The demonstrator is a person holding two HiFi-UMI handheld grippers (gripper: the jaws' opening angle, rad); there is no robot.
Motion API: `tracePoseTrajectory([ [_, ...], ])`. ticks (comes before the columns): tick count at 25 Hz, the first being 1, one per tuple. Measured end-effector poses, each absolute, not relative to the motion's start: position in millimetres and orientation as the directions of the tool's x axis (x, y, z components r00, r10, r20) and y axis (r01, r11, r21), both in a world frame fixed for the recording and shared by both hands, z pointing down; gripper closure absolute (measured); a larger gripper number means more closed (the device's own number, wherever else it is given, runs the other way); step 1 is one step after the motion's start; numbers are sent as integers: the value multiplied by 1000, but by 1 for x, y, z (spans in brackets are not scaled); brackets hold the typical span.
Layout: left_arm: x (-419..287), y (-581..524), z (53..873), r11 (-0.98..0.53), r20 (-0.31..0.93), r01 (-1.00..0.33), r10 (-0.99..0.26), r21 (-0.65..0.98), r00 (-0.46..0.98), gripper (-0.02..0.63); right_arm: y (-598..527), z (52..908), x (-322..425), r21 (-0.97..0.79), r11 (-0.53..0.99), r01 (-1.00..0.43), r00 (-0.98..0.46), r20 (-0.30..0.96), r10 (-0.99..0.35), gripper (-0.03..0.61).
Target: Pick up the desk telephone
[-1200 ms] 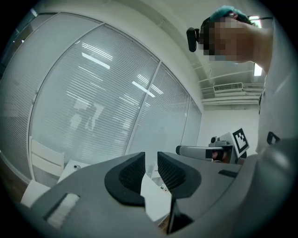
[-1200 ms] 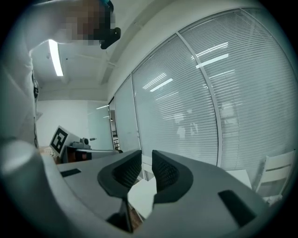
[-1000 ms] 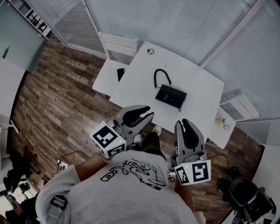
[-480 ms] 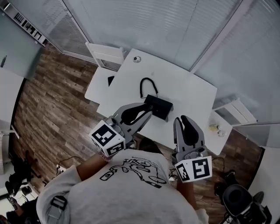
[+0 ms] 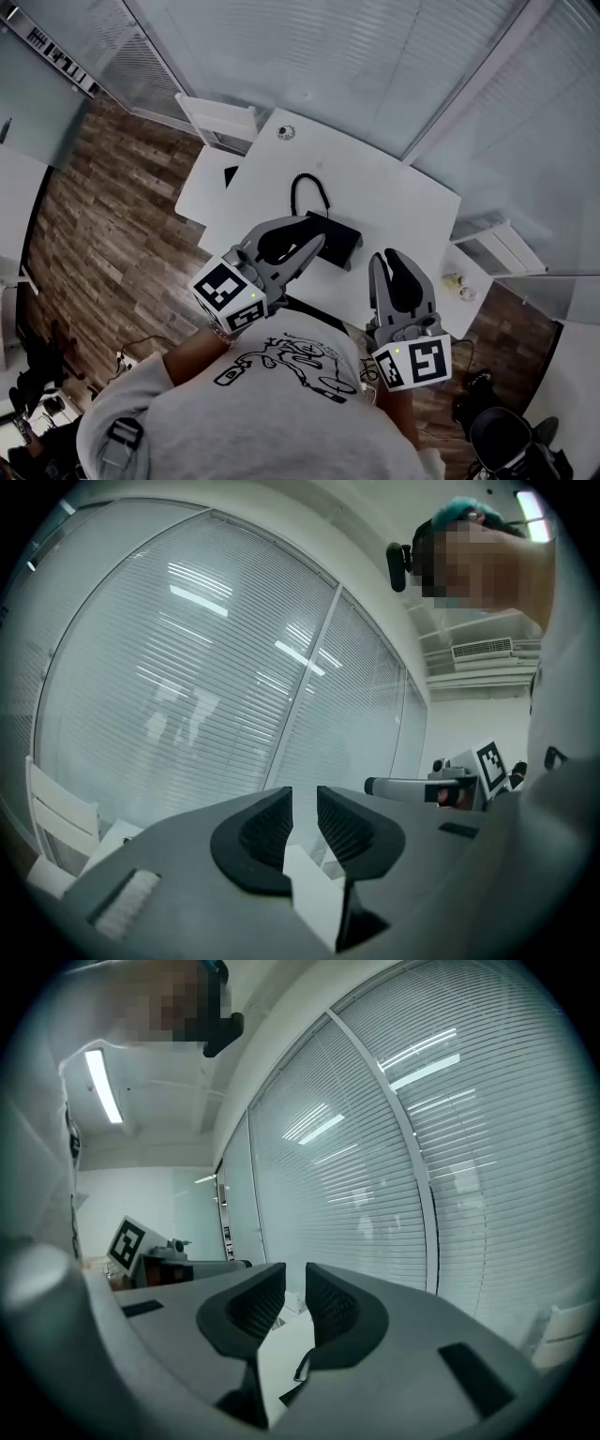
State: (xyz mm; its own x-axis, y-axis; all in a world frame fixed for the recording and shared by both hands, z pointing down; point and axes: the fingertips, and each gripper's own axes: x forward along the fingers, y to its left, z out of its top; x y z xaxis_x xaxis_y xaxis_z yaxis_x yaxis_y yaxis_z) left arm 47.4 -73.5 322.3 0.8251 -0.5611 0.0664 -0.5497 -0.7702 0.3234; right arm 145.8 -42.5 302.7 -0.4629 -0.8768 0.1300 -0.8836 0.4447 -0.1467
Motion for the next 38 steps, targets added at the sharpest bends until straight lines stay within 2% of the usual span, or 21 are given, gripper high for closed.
tracePoseTrajectory([
  [14,6,-114,312,-802,57,-494,-506,335,861,534,-84,297,92,-127,415,-901,-431,150,-890,517],
  [27,3,-119,320,-799,67,-481,-492,360,868,534,-87,305,95,-119,379,-918,-396,192,-898,517],
  [38,-1,-144,383,-756,150,-489,-475,434,867,534,-106,366,100,-152,352,-924,-383,305,-872,517],
])
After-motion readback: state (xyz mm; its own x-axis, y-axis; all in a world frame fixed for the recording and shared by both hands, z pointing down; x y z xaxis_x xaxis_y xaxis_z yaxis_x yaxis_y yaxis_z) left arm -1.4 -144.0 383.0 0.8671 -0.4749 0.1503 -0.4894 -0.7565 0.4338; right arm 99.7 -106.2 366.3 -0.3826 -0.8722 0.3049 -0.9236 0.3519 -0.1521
